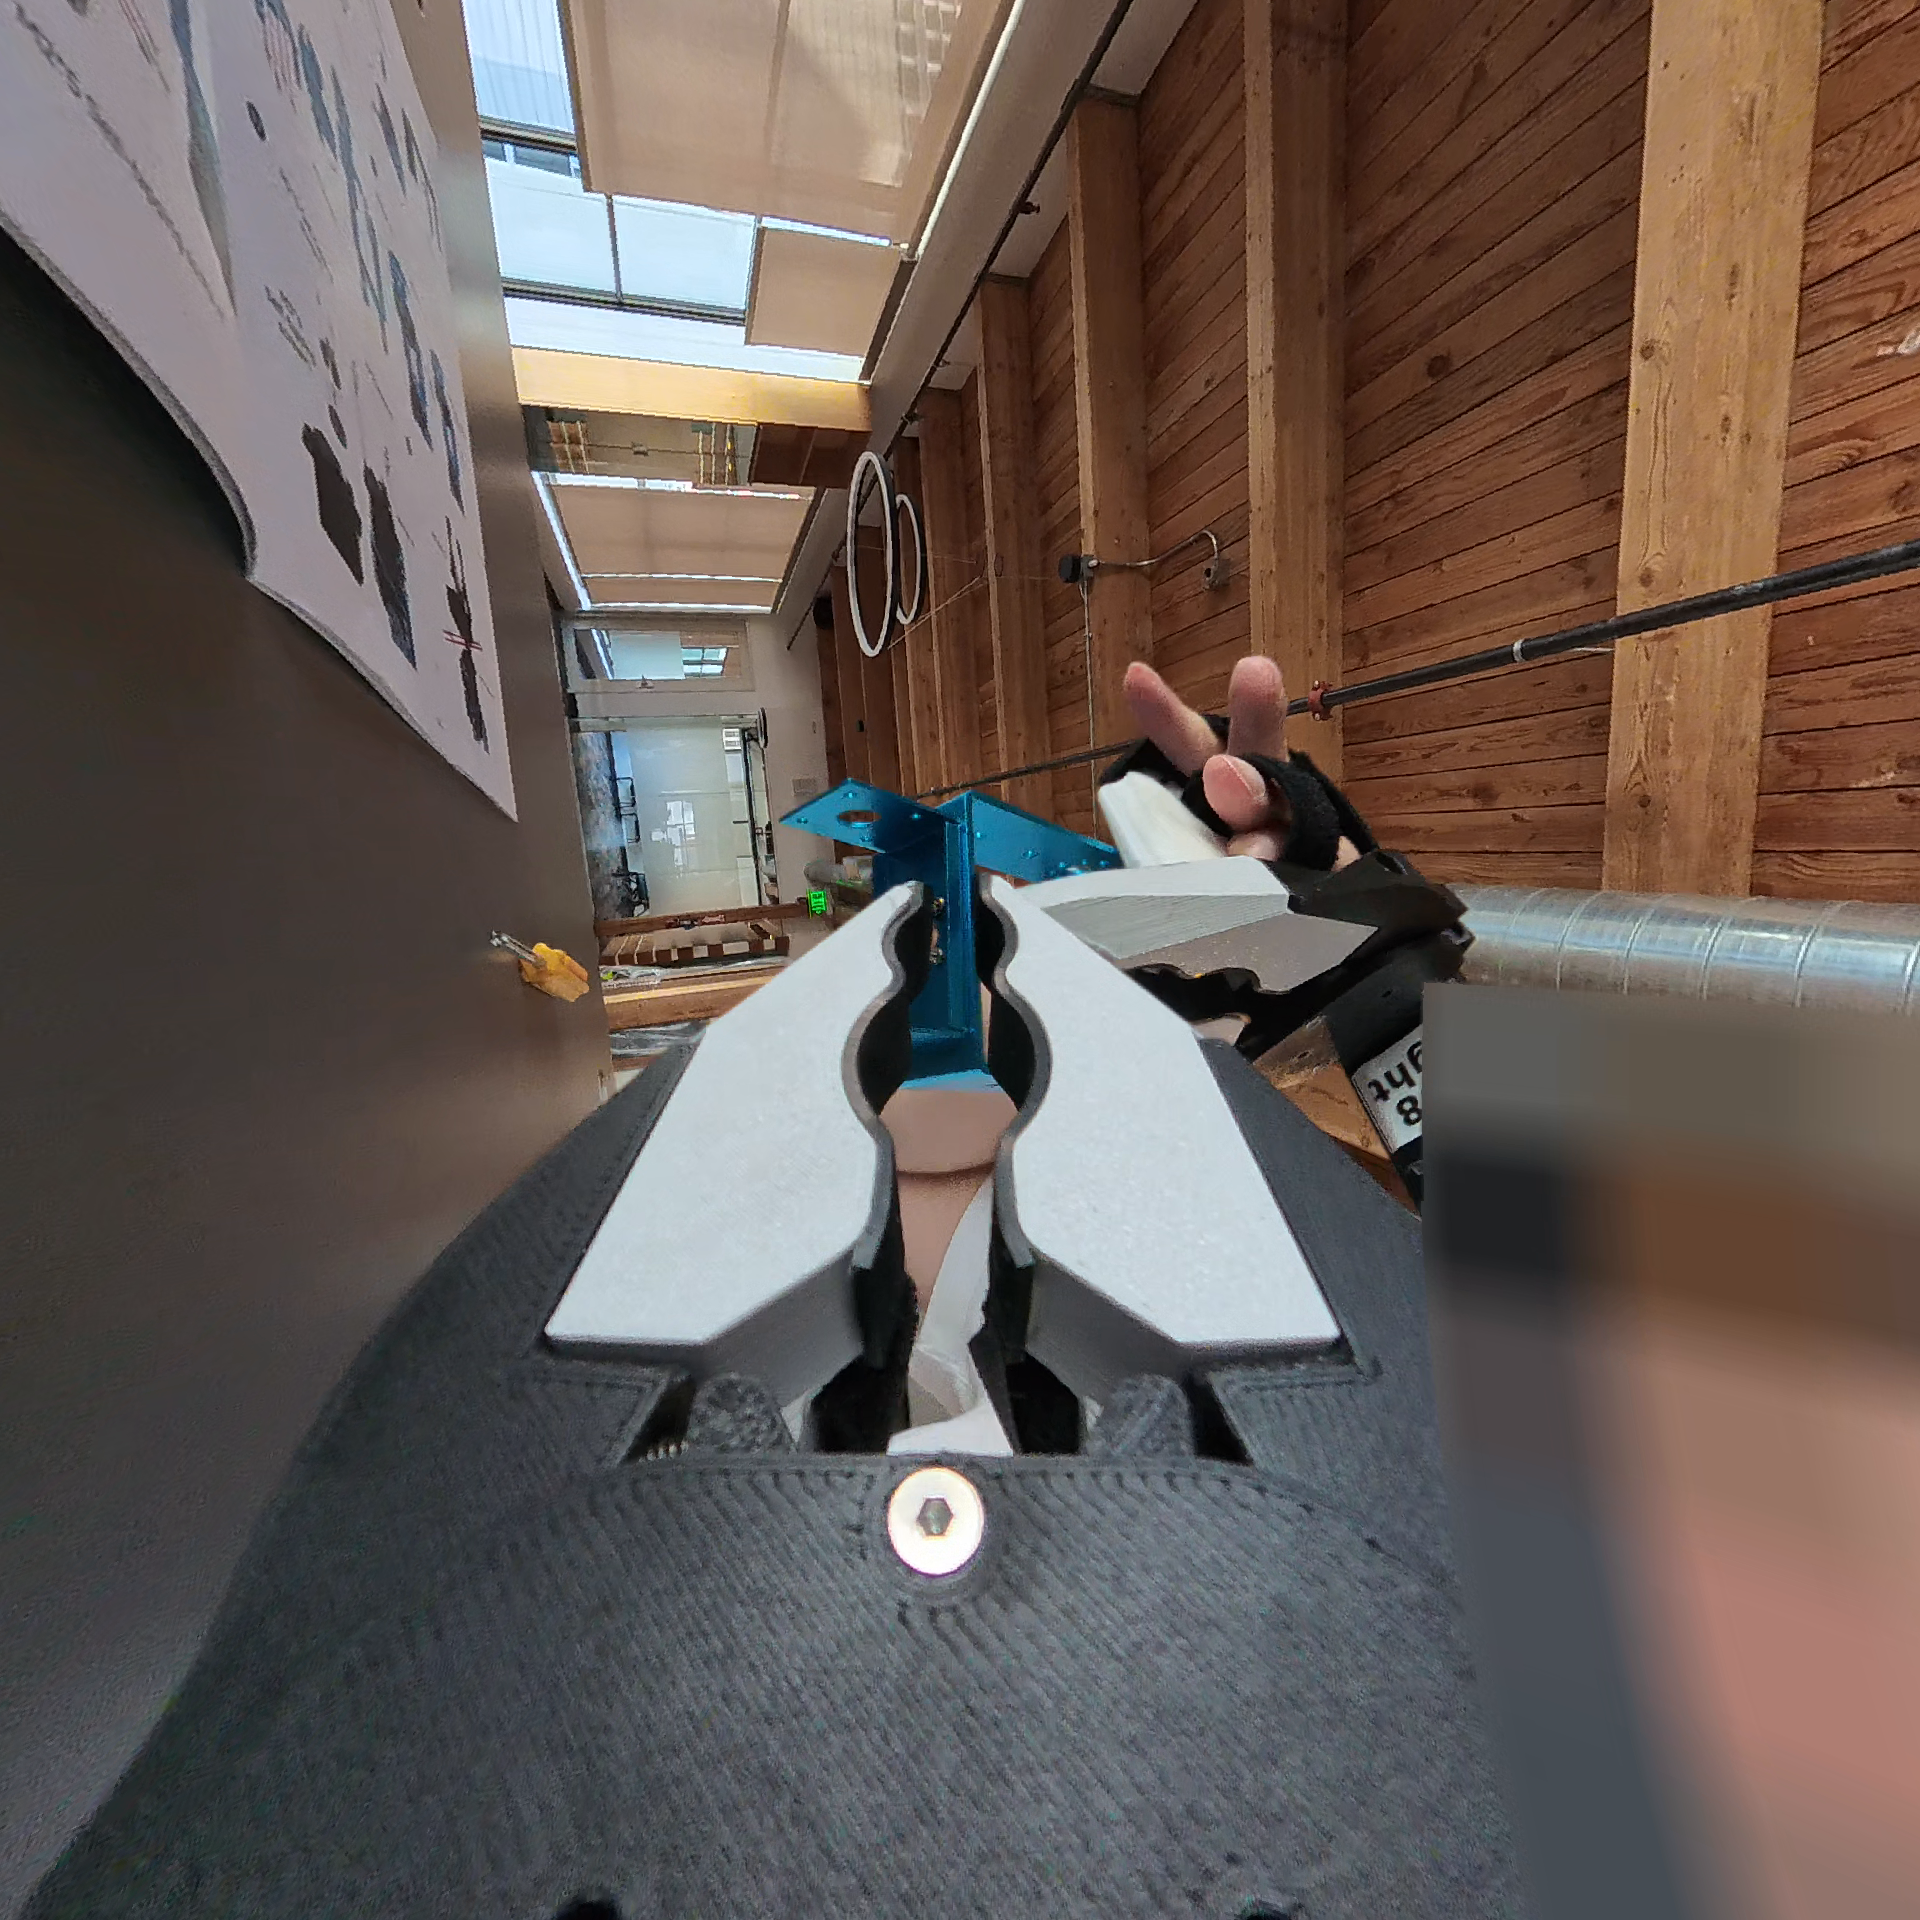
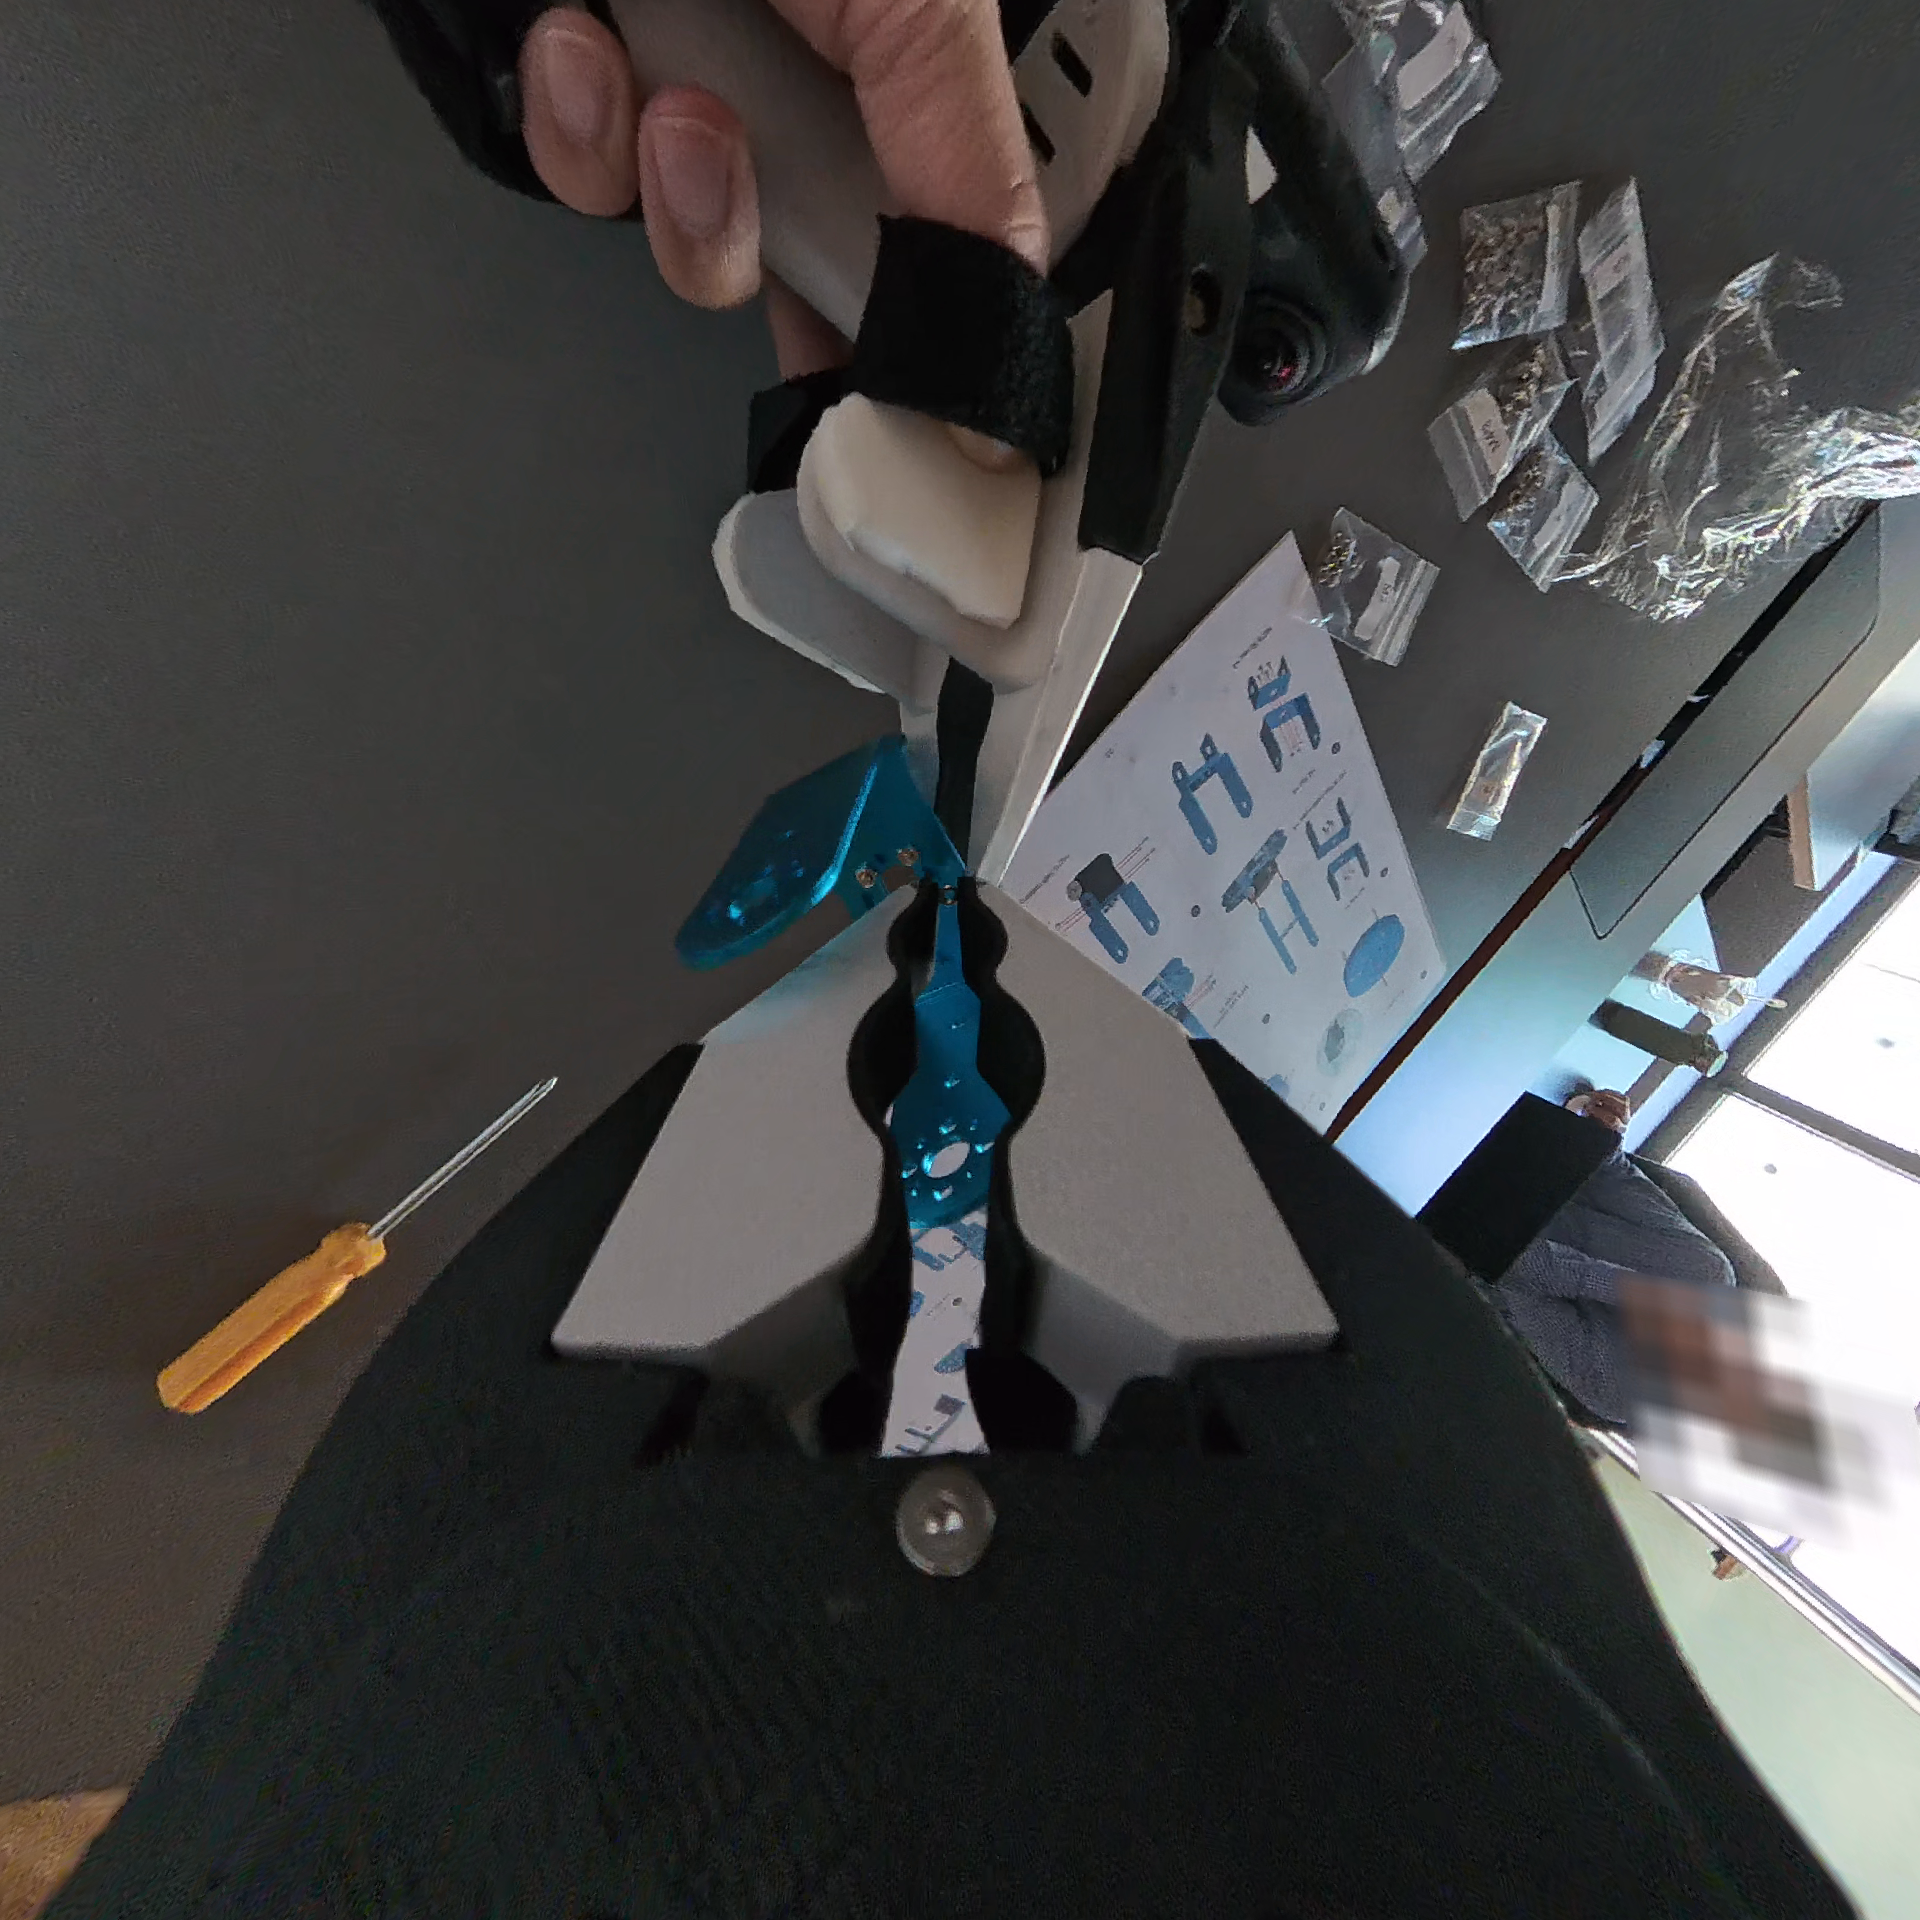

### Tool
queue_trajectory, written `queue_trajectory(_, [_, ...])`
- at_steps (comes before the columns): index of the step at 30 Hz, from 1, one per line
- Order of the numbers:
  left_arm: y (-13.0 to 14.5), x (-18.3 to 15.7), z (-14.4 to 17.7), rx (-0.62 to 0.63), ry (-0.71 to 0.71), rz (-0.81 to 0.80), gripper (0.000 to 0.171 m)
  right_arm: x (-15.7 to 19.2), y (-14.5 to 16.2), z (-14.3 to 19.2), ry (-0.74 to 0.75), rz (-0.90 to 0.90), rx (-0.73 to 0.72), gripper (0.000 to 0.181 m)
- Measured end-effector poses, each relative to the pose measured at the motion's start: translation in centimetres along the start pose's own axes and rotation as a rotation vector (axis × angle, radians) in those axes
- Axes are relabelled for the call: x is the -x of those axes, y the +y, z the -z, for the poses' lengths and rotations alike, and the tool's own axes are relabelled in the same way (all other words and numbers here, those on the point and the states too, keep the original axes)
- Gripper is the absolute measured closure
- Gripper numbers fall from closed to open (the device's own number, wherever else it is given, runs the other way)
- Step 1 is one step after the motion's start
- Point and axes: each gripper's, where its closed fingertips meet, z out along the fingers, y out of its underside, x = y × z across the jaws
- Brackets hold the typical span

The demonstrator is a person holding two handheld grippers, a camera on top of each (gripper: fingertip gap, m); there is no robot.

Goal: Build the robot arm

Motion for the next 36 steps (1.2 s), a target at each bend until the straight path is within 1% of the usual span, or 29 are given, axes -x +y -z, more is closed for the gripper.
queue_trajectory(7, [0.2,0.1,-0.2,0.031,-0.015,-0.043,0.167,0.4,0.4,0.3,-0.101,0.089,0.025,0.178])
queue_trajectory(17, [0.4,-0.1,-0.5,0.066,0.016,-0.043,0.167,0.7,0.7,0.3,-0.189,0.115,0.021,0.178])
queue_trajectory(25, [0.2,-0.4,-0.6,0.072,0.029,-0.05,0.167,0.5,0.7,0.3,-0.223,0.113,0.018,0.178])
queue_trajectory(29, [0.2,-0.4,-0.6,0.072,0.032,-0.049,0.167,0.5,0.8,0.2,-0.212,0.117,0.021,0.177])
queue_trajectory(32, [0.0,-0.1,-0.3,0.067,0.028,-0.045,0.167,-0.1,0.7,0.3,-0.175,0.111,0.004,0.181])
queue_trajectory(36, [-1.4,-0.2,1.1,0.054,0.068,-0.021,0.167,-2.4,0.5,0.8,-0.032,0.021,-0.081,0.181])
